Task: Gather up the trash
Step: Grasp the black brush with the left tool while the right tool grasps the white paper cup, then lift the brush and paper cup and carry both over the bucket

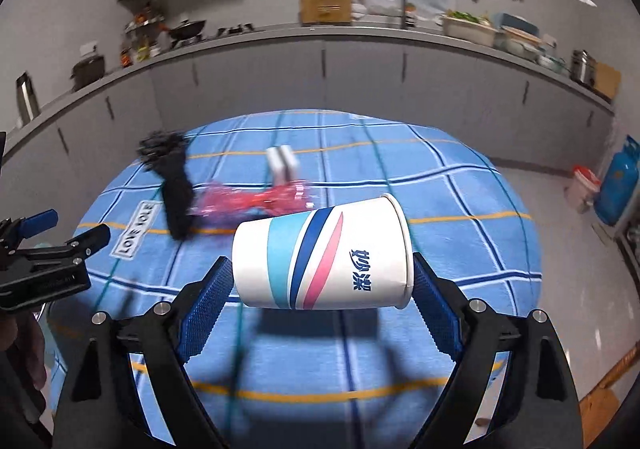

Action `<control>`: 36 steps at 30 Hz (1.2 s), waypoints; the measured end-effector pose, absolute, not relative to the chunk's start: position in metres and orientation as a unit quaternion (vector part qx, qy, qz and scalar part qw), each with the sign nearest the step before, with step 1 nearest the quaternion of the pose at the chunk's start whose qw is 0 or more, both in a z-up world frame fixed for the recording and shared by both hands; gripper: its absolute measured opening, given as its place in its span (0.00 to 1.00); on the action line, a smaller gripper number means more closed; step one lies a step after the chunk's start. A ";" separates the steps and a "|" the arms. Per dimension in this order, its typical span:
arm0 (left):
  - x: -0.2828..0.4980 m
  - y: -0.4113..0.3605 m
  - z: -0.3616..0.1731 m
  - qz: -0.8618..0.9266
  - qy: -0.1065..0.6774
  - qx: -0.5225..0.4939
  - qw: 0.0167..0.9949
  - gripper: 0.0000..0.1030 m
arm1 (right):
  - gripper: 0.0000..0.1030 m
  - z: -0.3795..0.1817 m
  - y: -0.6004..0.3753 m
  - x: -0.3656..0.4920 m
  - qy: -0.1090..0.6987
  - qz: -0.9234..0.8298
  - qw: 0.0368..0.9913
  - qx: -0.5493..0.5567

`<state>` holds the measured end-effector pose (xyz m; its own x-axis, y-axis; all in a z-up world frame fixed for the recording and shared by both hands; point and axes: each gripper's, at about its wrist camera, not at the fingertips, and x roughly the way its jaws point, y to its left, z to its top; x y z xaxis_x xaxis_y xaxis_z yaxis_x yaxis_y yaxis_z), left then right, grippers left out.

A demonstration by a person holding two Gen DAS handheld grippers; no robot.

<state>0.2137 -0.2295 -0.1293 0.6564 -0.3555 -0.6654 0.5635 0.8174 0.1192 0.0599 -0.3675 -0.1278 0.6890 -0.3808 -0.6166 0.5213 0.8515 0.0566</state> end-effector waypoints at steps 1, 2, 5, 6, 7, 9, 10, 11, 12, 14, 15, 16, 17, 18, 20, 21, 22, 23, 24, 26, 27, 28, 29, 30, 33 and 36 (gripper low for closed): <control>0.212 -0.240 -0.129 -0.262 0.321 0.164 0.895 0.95 | 0.83 -0.128 -0.370 0.059 0.305 -0.248 0.912 0.118; 0.212 -0.247 -0.129 -0.264 0.318 0.166 0.896 0.95 | 0.83 -0.128 -0.373 0.058 0.302 -0.250 0.912 0.120; 0.215 -0.270 -0.127 -0.268 0.310 0.163 0.897 0.95 | 0.83 -0.127 -0.382 0.055 0.287 -0.254 0.915 0.126; 0.216 -0.275 -0.126 -0.269 0.306 0.162 0.899 0.95 | 0.83 -0.126 -0.386 0.055 0.282 -0.259 0.915 0.126; 0.219 -0.281 -0.125 -0.269 0.302 0.159 0.900 0.95 | 0.83 -0.125 -0.392 0.056 0.278 -0.264 0.915 0.128; 0.223 -0.290 -0.125 -0.269 0.300 0.161 0.901 0.95 | 0.83 -0.126 -0.402 0.057 0.275 -0.269 0.913 0.135; 0.225 -0.296 -0.126 -0.269 0.300 0.163 0.901 0.95 | 0.83 -0.126 -0.407 0.058 0.274 -0.270 0.913 0.138; 0.227 -0.300 -0.126 -0.270 0.300 0.164 0.900 0.95 | 0.83 -0.125 -0.408 0.058 0.272 -0.270 0.913 0.139; 0.228 -0.303 -0.127 -0.271 0.298 0.165 0.900 0.94 | 0.83 -0.125 -0.410 0.058 0.271 -0.270 0.913 0.140; 0.232 -0.308 -0.129 -0.271 0.297 0.166 0.901 0.89 | 0.83 -0.126 -0.413 0.059 0.270 -0.269 0.914 0.142; 0.234 -0.309 -0.130 -0.274 0.300 0.164 0.899 0.78 | 0.83 -0.127 -0.414 0.058 0.269 -0.268 0.914 0.144; 0.236 -0.309 -0.130 -0.276 0.304 0.162 0.897 0.71 | 0.83 -0.128 -0.414 0.058 0.268 -0.266 0.915 0.146; 0.238 -0.308 -0.131 -0.281 0.309 0.158 0.895 0.61 | 0.83 -0.129 -0.414 0.057 0.267 -0.265 0.915 0.146; 0.239 -0.309 -0.132 -0.289 0.314 0.158 0.890 0.41 | 0.83 -0.129 -0.413 0.057 0.268 -0.265 0.915 0.146; 0.241 -0.306 -0.134 -0.294 0.324 0.156 0.886 0.25 | 0.83 -0.130 -0.412 0.056 0.267 -0.261 0.916 0.149; 0.241 -0.304 -0.133 -0.296 0.326 0.154 0.885 0.23 | 0.83 -0.130 -0.410 0.056 0.266 -0.259 0.917 0.148; 0.240 -0.302 -0.132 -0.299 0.326 0.154 0.884 0.23 | 0.83 -0.129 -0.410 0.057 0.267 -0.256 0.917 0.147; 0.238 -0.298 -0.129 -0.298 0.322 0.153 0.886 0.22 | 0.83 -0.128 -0.407 0.057 0.266 -0.254 0.918 0.145; 0.238 -0.294 -0.126 -0.298 0.320 0.150 0.887 0.21 | 0.83 -0.127 -0.405 0.058 0.265 -0.252 0.920 0.143; 0.235 -0.287 -0.120 -0.296 0.315 0.147 0.889 0.21 | 0.83 -0.123 -0.399 0.059 0.263 -0.246 0.922 0.139; 0.234 -0.283 -0.117 -0.296 0.312 0.146 0.891 0.21 | 0.83 -0.121 -0.396 0.060 0.262 -0.244 0.924 0.137; 0.232 -0.278 -0.114 -0.295 0.310 0.144 0.892 0.21 | 0.83 -0.119 -0.392 0.061 0.260 -0.241 0.925 0.135; 0.231 -0.274 -0.112 -0.294 0.308 0.142 0.894 0.21 | 0.83 -0.116 -0.388 0.062 0.258 -0.237 0.927 0.133; 0.229 -0.268 -0.108 -0.291 0.305 0.141 0.896 0.21 | 0.83 -0.114 -0.384 0.063 0.256 -0.234 0.929 0.131; 0.227 -0.253 -0.101 -0.287 0.299 0.135 0.900 0.21 | 0.83 -0.107 -0.373 0.065 0.251 -0.225 0.933 0.123; 0.222 -0.239 -0.095 -0.283 0.295 0.131 0.903 0.21 | 0.83 -0.101 -0.360 0.067 0.247 -0.213 0.938 0.117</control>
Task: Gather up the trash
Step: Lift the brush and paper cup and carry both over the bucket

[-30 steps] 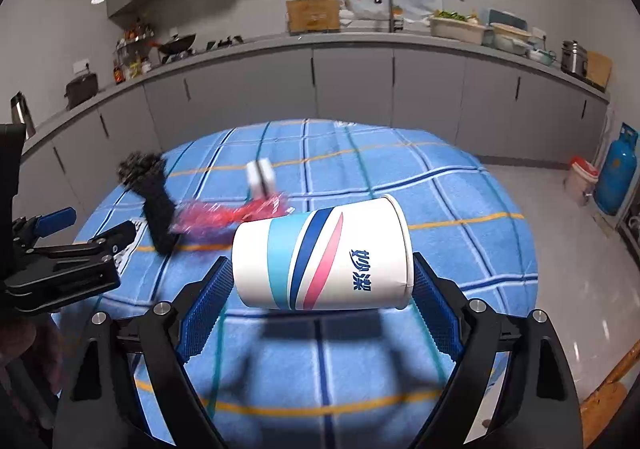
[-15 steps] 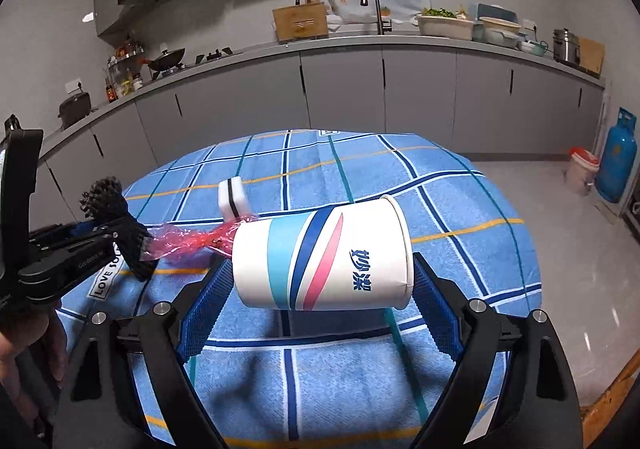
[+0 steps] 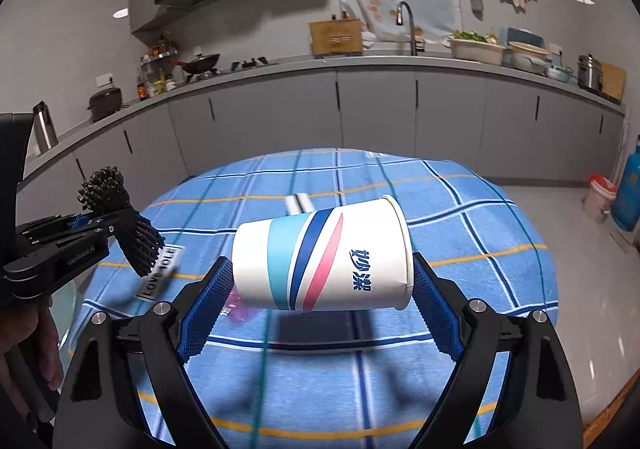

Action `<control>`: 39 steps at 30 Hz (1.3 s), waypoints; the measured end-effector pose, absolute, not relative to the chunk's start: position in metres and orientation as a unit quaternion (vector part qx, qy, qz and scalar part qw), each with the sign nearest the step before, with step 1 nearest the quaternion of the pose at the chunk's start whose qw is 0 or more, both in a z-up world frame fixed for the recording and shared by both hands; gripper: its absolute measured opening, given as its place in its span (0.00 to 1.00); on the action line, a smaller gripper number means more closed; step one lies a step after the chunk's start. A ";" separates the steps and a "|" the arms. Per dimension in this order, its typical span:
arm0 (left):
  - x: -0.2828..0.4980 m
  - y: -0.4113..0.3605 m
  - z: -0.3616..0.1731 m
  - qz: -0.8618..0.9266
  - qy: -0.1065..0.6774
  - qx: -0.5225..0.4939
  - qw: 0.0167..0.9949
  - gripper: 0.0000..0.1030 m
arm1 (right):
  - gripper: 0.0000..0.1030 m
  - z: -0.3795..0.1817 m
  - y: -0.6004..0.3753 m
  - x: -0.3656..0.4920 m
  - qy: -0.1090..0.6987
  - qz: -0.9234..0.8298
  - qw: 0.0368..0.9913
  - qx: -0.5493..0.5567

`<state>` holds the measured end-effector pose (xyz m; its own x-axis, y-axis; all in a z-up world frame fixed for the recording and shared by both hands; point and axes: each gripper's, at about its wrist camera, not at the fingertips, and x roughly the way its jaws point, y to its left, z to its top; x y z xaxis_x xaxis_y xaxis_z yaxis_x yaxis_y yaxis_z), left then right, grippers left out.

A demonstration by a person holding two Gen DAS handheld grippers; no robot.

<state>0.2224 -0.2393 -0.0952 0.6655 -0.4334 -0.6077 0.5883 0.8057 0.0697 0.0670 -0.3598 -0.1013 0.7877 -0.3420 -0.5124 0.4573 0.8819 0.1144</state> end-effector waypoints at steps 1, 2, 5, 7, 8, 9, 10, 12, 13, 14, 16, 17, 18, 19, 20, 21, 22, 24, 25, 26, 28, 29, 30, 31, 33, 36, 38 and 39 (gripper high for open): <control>0.221 -0.235 -0.094 -0.282 0.295 0.130 0.904 0.21 | 0.83 -0.101 -0.356 0.068 0.246 -0.210 0.939 0.115; 0.221 -0.231 -0.092 -0.281 0.295 0.128 0.904 0.21 | 0.83 -0.100 -0.353 0.068 0.246 -0.207 0.940 0.113; 0.217 -0.217 -0.087 -0.276 0.292 0.120 0.908 0.21 | 0.83 -0.097 -0.343 0.071 0.245 -0.197 0.943 0.111; 0.215 -0.208 -0.082 -0.273 0.289 0.115 0.910 0.21 | 0.83 -0.094 -0.338 0.072 0.243 -0.191 0.945 0.108; 0.214 -0.204 -0.081 -0.272 0.287 0.114 0.911 0.21 | 0.83 -0.092 -0.335 0.073 0.241 -0.188 0.946 0.106; 0.213 -0.201 -0.079 -0.270 0.286 0.114 0.912 0.21 | 0.83 -0.091 -0.332 0.074 0.241 -0.185 0.947 0.105; 0.213 -0.197 -0.078 -0.269 0.285 0.113 0.913 0.21 | 0.83 -0.089 -0.328 0.075 0.239 -0.181 0.948 0.103; 0.211 -0.189 -0.075 -0.263 0.281 0.110 0.917 0.21 | 0.83 -0.086 -0.323 0.078 0.237 -0.175 0.950 0.101; 0.211 -0.186 -0.073 -0.260 0.279 0.109 0.918 0.21 | 0.83 -0.085 -0.319 0.080 0.236 -0.171 0.951 0.099; 0.210 -0.182 -0.071 -0.258 0.277 0.107 0.919 0.20 | 0.83 -0.084 -0.316 0.081 0.236 -0.168 0.952 0.097; 0.209 -0.174 -0.067 -0.254 0.274 0.103 0.922 0.20 | 0.83 -0.083 -0.310 0.084 0.236 -0.161 0.954 0.094; 0.210 -0.171 -0.065 -0.254 0.273 0.102 0.922 0.20 | 0.84 -0.082 -0.308 0.085 0.236 -0.159 0.954 0.093; 0.209 -0.168 -0.064 -0.252 0.272 0.099 0.923 0.20 | 0.84 -0.082 -0.305 0.087 0.236 -0.156 0.955 0.092; 0.209 -0.166 -0.062 -0.251 0.270 0.098 0.924 0.20 | 0.84 -0.081 -0.302 0.088 0.236 -0.152 0.956 0.090; 0.208 -0.162 -0.061 -0.250 0.270 0.096 0.925 0.20 | 0.84 -0.080 -0.300 0.089 0.235 -0.151 0.956 0.089; 0.208 -0.158 -0.059 -0.249 0.269 0.094 0.926 0.20 | 0.83 -0.079 -0.298 0.091 0.235 -0.148 0.957 0.089; 0.207 -0.154 -0.058 -0.247 0.268 0.092 0.927 0.20 | 0.83 -0.079 -0.296 0.091 0.234 -0.146 0.957 0.088; 0.206 -0.147 -0.057 -0.245 0.267 0.090 0.928 0.20 | 0.84 -0.077 -0.292 0.092 0.232 -0.142 0.958 0.085; 0.205 -0.142 -0.057 -0.242 0.267 0.089 0.929 0.20 | 0.83 -0.076 -0.289 0.094 0.231 -0.138 0.959 0.084; 0.205 -0.139 -0.057 -0.241 0.267 0.088 0.929 0.20 | 0.84 -0.075 -0.286 0.095 0.231 -0.135 0.960 0.083; 0.205 -0.131 -0.057 -0.236 0.268 0.085 0.930 0.20 | 0.84 -0.075 -0.281 0.099 0.231 -0.128 0.961 0.081; 0.205 -0.128 -0.058 -0.234 0.269 0.085 0.930 0.20 | 0.84 -0.074 -0.279 0.100 0.232 -0.126 0.961 0.081; 0.205 -0.124 -0.059 -0.232 0.270 0.083 0.931 0.20 | 0.84 -0.074 -0.276 0.102 0.232 -0.122 0.962 0.079; 0.205 -0.121 -0.058 -0.230 0.270 0.082 0.931 0.20 | 0.83 -0.074 -0.273 0.103 0.232 -0.119 0.962 0.079; 0.205 -0.113 -0.059 -0.225 0.271 0.079 0.933 0.20 | 0.84 -0.073 -0.269 0.106 0.233 -0.114 0.963 0.076; 0.205 -0.103 -0.060 -0.216 0.271 0.079 0.935 0.20 | 0.84 -0.073 -0.261 0.110 0.233 -0.105 0.964 0.074; 0.204 -0.095 -0.059 -0.210 0.271 0.079 0.936 0.20 | 0.84 -0.073 -0.255 0.112 0.234 -0.096 0.965 0.072; 0.204 -0.092 -0.059 -0.207 0.270 0.078 0.937 0.20 | 0.84 -0.072 -0.252 0.114 0.234 -0.092 0.965 0.070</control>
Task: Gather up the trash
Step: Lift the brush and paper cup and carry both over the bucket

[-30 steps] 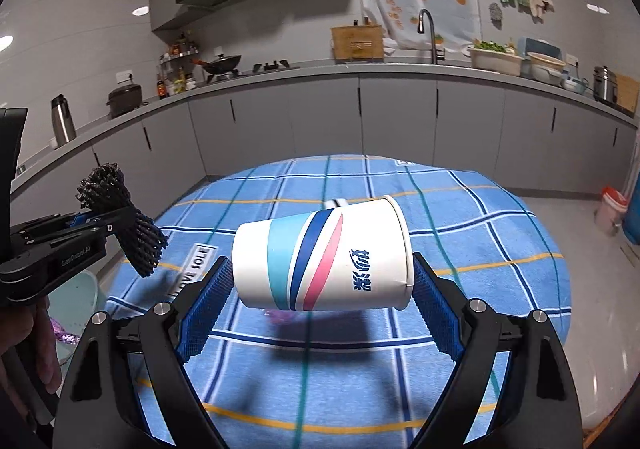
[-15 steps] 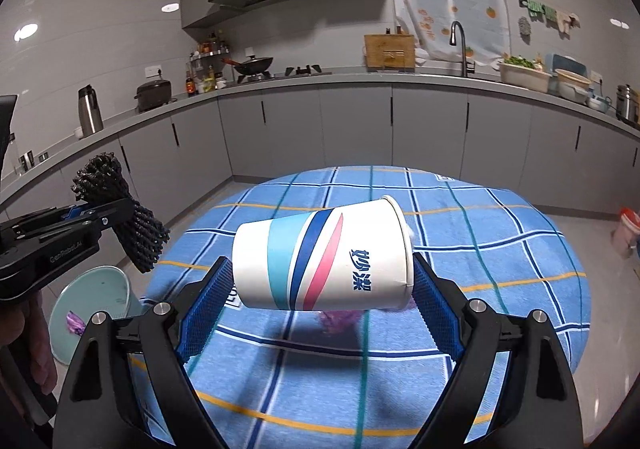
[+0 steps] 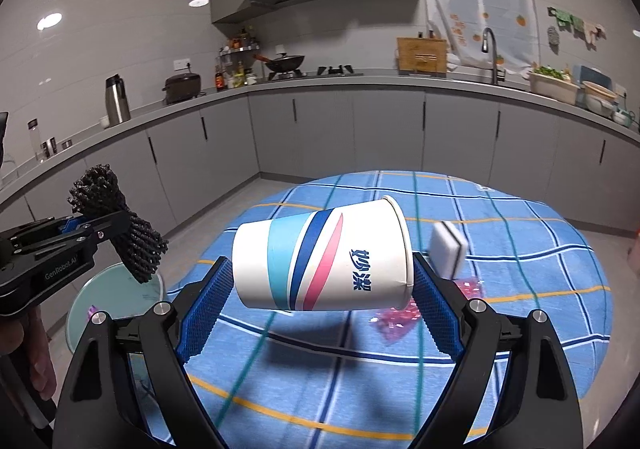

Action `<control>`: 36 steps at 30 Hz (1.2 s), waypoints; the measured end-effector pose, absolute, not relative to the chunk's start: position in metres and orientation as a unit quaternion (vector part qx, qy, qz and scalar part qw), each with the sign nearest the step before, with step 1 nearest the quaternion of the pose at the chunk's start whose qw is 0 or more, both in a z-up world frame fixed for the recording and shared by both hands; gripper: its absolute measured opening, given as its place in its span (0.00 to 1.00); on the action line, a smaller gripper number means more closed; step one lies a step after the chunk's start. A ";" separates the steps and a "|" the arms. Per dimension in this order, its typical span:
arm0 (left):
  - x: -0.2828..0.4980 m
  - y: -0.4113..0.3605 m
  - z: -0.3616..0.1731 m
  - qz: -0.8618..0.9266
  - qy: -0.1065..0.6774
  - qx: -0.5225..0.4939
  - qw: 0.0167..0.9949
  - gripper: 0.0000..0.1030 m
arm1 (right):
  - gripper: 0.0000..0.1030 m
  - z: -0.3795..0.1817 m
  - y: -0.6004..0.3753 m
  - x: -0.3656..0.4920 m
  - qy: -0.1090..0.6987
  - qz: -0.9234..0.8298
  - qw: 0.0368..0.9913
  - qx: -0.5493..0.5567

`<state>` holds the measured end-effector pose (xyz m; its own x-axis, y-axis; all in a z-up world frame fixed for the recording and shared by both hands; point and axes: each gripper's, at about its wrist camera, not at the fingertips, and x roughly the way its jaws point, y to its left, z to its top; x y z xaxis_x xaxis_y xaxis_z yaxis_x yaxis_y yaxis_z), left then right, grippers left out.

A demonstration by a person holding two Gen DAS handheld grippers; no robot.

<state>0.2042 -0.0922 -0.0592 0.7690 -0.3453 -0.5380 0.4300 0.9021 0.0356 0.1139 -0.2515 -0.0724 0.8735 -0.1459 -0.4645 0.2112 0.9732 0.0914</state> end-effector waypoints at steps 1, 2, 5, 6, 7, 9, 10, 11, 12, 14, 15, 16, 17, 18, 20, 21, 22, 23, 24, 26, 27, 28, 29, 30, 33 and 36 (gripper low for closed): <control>0.204 -0.088 -0.059 -0.204 0.270 0.077 0.938 0.20 | 0.84 -0.073 -0.246 0.116 0.235 -0.086 0.966 0.067; 0.203 -0.085 -0.059 -0.202 0.270 0.076 0.938 0.20 | 0.84 -0.073 -0.243 0.118 0.236 -0.081 0.966 0.066; 0.203 -0.073 -0.059 -0.191 0.270 0.074 0.941 0.20 | 0.84 -0.073 -0.231 0.123 0.238 -0.067 0.967 0.061; 0.204 -0.068 -0.059 -0.186 0.271 0.075 0.942 0.20 | 0.84 -0.073 -0.227 0.125 0.238 -0.061 0.967 0.060; 0.204 -0.062 -0.060 -0.179 0.272 0.075 0.943 0.20 | 0.84 -0.074 -0.221 0.128 0.239 -0.052 0.968 0.058; 0.205 -0.053 -0.062 -0.168 0.274 0.075 0.944 0.20 | 0.84 -0.073 -0.212 0.131 0.240 -0.043 0.968 0.056; 0.205 -0.047 -0.064 -0.163 0.277 0.074 0.944 0.20 | 0.84 -0.073 -0.207 0.133 0.241 -0.036 0.968 0.056; 0.206 -0.043 -0.064 -0.158 0.278 0.073 0.945 0.20 | 0.84 -0.073 -0.202 0.136 0.242 -0.029 0.968 0.055; 0.207 -0.038 -0.066 -0.152 0.280 0.073 0.945 0.20 | 0.84 -0.074 -0.196 0.138 0.243 -0.022 0.968 0.054; 0.208 -0.026 -0.070 -0.142 0.285 0.070 0.945 0.20 | 0.84 -0.074 -0.188 0.143 0.245 -0.011 0.968 0.051; 0.207 -0.022 -0.072 -0.137 0.287 0.069 0.946 0.20 | 0.84 -0.075 -0.183 0.146 0.247 -0.004 0.968 0.050; 0.208 -0.016 -0.074 -0.131 0.290 0.067 0.946 0.20 | 0.84 -0.075 -0.178 0.149 0.248 0.002 0.967 0.049; 0.209 -0.012 -0.075 -0.127 0.292 0.065 0.946 0.20 | 0.84 -0.075 -0.174 0.151 0.249 0.007 0.967 0.048; 0.210 -0.006 -0.077 -0.122 0.295 0.063 0.946 0.20 | 0.84 -0.076 -0.168 0.154 0.250 0.014 0.967 0.047; 0.211 0.002 -0.080 -0.114 0.299 0.062 0.945 0.20 | 0.84 -0.077 -0.159 0.159 0.251 0.026 0.967 0.044; 0.212 0.007 -0.083 -0.109 0.302 0.061 0.945 0.20 | 0.84 -0.077 -0.153 0.161 0.252 0.032 0.966 0.043; 0.212 0.010 -0.084 -0.106 0.303 0.059 0.945 0.20 | 0.83 -0.078 -0.149 0.164 0.253 0.037 0.966 0.041; 0.213 0.016 -0.087 -0.101 0.306 0.058 0.945 0.20 | 0.83 -0.079 -0.144 0.165 0.254 0.042 0.966 0.040; 0.214 0.020 -0.089 -0.098 0.309 0.057 0.944 0.20 | 0.84 -0.079 -0.140 0.168 0.254 0.049 0.965 0.039; 0.217 0.026 -0.091 -0.093 0.313 0.053 0.944 0.20 | 0.84 -0.081 -0.131 0.172 0.258 0.058 0.964 0.036; 0.218 0.029 -0.092 -0.090 0.315 0.052 0.944 0.20 | 0.84 -0.082 -0.128 0.175 0.259 0.062 0.963 0.035; 0.219 0.032 -0.094 -0.086 0.317 0.050 0.943 0.20 | 0.84 -0.082 -0.122 0.178 0.260 0.070 0.962 0.033; 0.220 0.034 -0.095 -0.084 0.320 0.049 0.942 0.21 | 0.84 -0.083 -0.118 0.182 0.262 0.077 0.962 0.031; 0.222 0.036 -0.097 -0.081 0.323 0.047 0.942 0.21 | 0.84 -0.083 -0.113 0.184 0.262 0.081 0.961 0.030; 0.227 0.040 -0.099 -0.074 0.329 0.044 0.941 0.21 | 0.84 -0.087 -0.099 0.195 0.265 0.101 0.959 0.027; 0.231 0.047 -0.104 -0.067 0.335 0.040 0.939 0.21 | 0.84 -0.092 -0.089 0.203 0.269 0.117 0.956 0.024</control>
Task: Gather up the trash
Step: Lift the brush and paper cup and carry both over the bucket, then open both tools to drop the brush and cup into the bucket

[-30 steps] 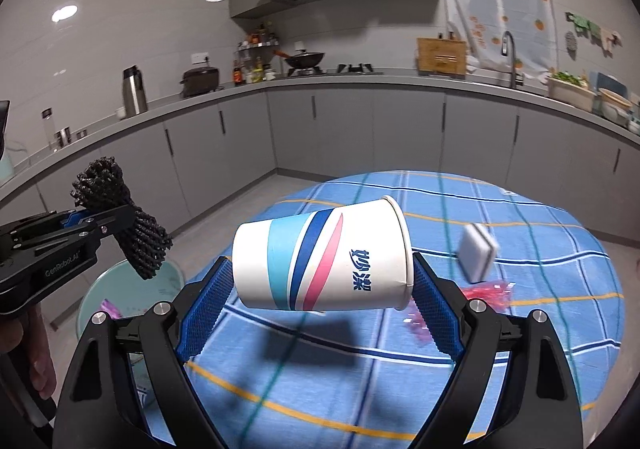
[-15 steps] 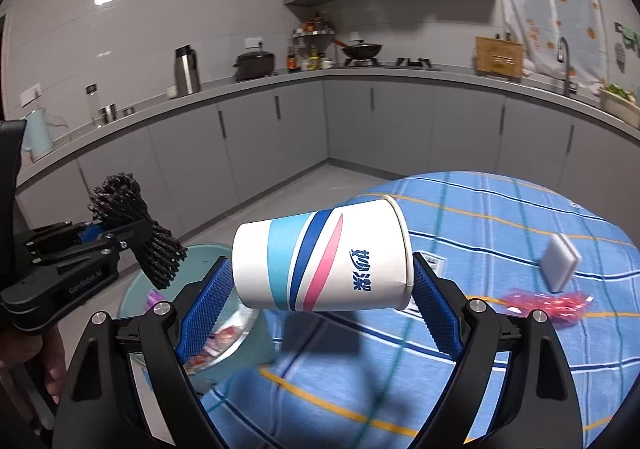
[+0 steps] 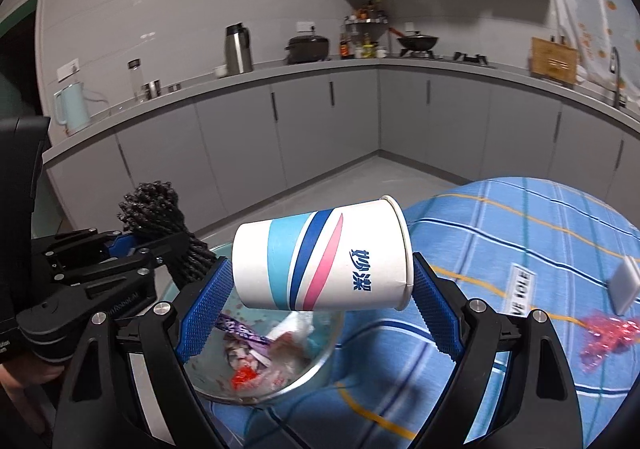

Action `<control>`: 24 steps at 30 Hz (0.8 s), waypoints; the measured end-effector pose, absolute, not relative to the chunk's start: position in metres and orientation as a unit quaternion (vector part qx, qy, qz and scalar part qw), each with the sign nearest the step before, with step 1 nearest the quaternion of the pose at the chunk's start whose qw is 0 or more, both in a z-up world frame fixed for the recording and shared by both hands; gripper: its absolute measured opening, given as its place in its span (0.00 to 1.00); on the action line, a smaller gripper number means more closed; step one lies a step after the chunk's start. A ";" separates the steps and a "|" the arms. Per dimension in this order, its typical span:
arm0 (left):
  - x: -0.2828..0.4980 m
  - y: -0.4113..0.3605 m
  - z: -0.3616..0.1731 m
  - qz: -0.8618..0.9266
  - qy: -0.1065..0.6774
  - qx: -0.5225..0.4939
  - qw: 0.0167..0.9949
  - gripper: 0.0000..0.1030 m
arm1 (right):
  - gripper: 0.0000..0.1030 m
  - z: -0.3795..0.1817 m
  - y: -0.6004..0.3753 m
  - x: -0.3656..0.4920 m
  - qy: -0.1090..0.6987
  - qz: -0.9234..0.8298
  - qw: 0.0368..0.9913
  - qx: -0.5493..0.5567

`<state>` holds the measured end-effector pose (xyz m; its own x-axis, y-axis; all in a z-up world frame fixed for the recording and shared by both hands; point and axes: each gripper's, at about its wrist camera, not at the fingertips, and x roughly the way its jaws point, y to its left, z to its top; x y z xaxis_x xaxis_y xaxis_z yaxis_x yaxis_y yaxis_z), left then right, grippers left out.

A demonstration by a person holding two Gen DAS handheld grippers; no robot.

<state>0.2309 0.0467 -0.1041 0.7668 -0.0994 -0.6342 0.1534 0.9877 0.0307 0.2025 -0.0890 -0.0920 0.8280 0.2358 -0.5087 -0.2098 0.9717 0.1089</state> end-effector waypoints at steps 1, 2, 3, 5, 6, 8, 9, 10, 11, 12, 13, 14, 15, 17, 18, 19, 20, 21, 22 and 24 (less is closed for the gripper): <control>0.232 0.049 -0.106 -0.065 0.338 0.039 0.938 0.21 | 0.84 -0.094 -0.085 0.206 0.271 0.122 0.954 0.022; 0.233 0.050 -0.108 -0.063 0.340 0.038 0.937 0.21 | 0.84 -0.096 -0.083 0.208 0.272 0.128 0.953 0.021; 0.233 0.052 -0.111 -0.061 0.343 0.036 0.937 0.21 | 0.84 -0.098 -0.080 0.211 0.273 0.130 0.953 0.018; 0.235 0.055 -0.115 -0.056 0.348 0.035 0.935 0.21 | 0.84 -0.101 -0.078 0.216 0.276 0.134 0.952 0.015; 0.235 0.056 -0.117 -0.056 0.350 0.034 0.934 0.21 | 0.84 -0.102 -0.077 0.217 0.277 0.136 0.951 0.015; 0.235 0.056 -0.119 -0.054 0.353 0.034 0.934 0.21 | 0.84 -0.106 -0.076 0.219 0.279 0.137 0.950 0.012; 0.235 0.057 -0.120 -0.053 0.354 0.033 0.933 0.21 | 0.84 -0.107 -0.075 0.219 0.280 0.137 0.950 0.011; 0.236 0.057 -0.121 -0.054 0.356 0.032 0.932 0.21 | 0.84 -0.108 -0.075 0.220 0.281 0.137 0.950 0.011; 0.236 0.058 -0.122 -0.054 0.356 0.032 0.932 0.21 | 0.84 -0.110 -0.075 0.219 0.282 0.138 0.949 0.010; 0.236 0.058 -0.123 -0.053 0.357 0.032 0.932 0.21 | 0.84 -0.111 -0.075 0.220 0.284 0.140 0.948 0.009; 0.237 0.059 -0.124 -0.053 0.359 0.032 0.931 0.21 | 0.84 -0.112 -0.073 0.221 0.285 0.141 0.948 0.007; 0.236 0.059 -0.125 -0.052 0.360 0.031 0.931 0.21 | 0.84 -0.113 -0.074 0.222 0.286 0.142 0.948 0.006; 0.237 0.060 -0.126 -0.052 0.361 0.031 0.931 0.21 | 0.84 -0.114 -0.074 0.222 0.288 0.143 0.947 0.005; 0.237 0.063 -0.127 -0.051 0.363 0.030 0.930 0.21 | 0.84 -0.116 -0.070 0.223 0.292 0.147 0.945 0.003; 0.237 0.063 -0.128 -0.052 0.365 0.029 0.929 0.21 | 0.84 -0.117 -0.069 0.224 0.293 0.147 0.945 0.000; 0.238 0.063 -0.129 -0.051 0.366 0.030 0.929 0.21 | 0.84 -0.119 -0.068 0.225 0.295 0.149 0.944 -0.001; 0.239 0.064 -0.129 -0.052 0.367 0.030 0.928 0.21 | 0.84 -0.120 -0.067 0.225 0.297 0.151 0.943 -0.001; 0.239 0.064 -0.129 -0.053 0.368 0.030 0.928 0.21 | 0.84 -0.122 -0.066 0.225 0.298 0.153 0.942 -0.002; 0.240 0.064 -0.130 -0.054 0.369 0.030 0.927 0.21 | 0.84 -0.123 -0.065 0.226 0.299 0.153 0.942 -0.002; 0.240 0.064 -0.132 -0.054 0.370 0.029 0.927 0.22 | 0.84 -0.126 -0.065 0.227 0.302 0.155 0.941 -0.003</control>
